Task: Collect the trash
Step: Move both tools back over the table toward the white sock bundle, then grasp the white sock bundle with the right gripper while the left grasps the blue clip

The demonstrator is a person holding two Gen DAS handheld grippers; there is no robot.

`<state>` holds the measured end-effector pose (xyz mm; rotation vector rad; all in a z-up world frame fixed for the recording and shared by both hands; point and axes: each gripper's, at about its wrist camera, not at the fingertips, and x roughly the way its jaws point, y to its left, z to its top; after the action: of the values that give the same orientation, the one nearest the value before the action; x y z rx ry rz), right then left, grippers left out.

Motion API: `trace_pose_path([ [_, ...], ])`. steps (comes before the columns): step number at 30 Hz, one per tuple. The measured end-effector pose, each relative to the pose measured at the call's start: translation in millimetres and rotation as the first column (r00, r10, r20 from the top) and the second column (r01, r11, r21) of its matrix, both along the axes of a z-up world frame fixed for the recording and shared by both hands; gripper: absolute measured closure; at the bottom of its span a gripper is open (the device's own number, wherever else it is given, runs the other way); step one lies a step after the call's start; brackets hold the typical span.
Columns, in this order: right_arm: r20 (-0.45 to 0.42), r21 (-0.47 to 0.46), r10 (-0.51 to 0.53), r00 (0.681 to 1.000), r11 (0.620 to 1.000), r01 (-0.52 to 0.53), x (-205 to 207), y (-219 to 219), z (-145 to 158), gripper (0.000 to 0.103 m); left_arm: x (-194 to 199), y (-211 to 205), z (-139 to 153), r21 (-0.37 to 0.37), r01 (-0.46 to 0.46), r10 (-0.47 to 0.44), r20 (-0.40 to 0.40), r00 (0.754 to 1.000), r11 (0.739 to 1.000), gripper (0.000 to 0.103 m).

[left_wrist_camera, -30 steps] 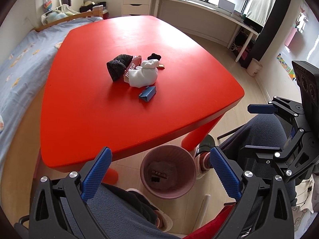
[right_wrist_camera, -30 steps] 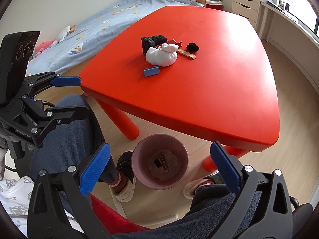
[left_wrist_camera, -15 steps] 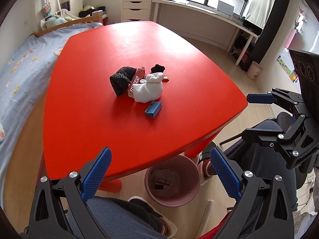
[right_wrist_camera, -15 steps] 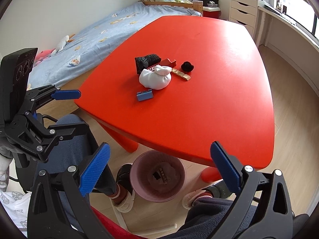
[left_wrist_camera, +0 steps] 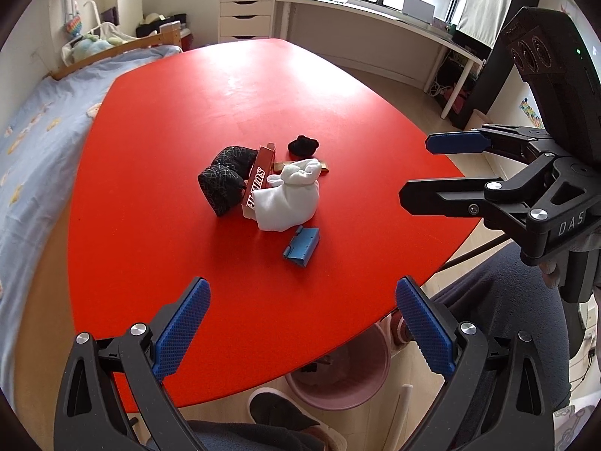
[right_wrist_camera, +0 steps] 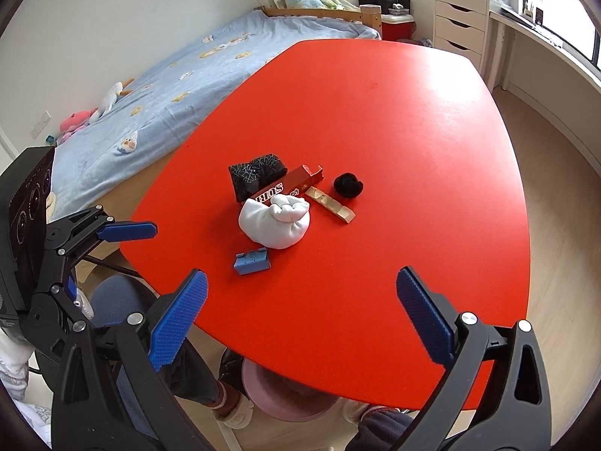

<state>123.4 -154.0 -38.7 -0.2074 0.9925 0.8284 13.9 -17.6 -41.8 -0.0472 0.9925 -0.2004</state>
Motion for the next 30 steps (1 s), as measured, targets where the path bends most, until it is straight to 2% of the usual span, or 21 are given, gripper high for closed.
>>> trace_pose_path([
  [9, -0.065, -0.027, -0.005, 0.998, 1.0, 0.003, 37.0, 28.4, -30.9, 0.004, 24.7, 0.7, -22.4, 0.006, 0.029, -0.028, -0.027, 0.999, 1.0, 0.008],
  [20, -0.112, -0.006, 0.023, 0.993, 1.0, -0.024, 50.9, 51.7, -50.3, 0.005, 36.8, -2.8, -37.4, -0.006, 0.032, -0.032, -0.043, 0.999, 0.999, 0.008],
  [24, -0.133, 0.005, 0.032, 0.991, 0.999, -0.031, 52.2, 58.3, -55.9, 0.024, 38.6, -2.8, -39.8, -0.011, 0.035, -0.036, -0.048, 0.998, 0.999, 0.009],
  [28, -0.15, 0.021, 0.036, 0.988, 0.999, -0.034, 52.5, 61.3, -61.0, 0.039, 41.5, -2.8, -42.2, -0.015, 0.038, -0.039, -0.059, 0.997, 0.999, 0.03],
  [30, -0.152, 0.031, 0.039, 0.988, 0.999, -0.035, 52.5, 61.5, -61.5, 0.05, 41.2, -3.7, -41.5, -0.013, 0.041, -0.041, -0.053, 0.998, 0.999, 0.034],
])
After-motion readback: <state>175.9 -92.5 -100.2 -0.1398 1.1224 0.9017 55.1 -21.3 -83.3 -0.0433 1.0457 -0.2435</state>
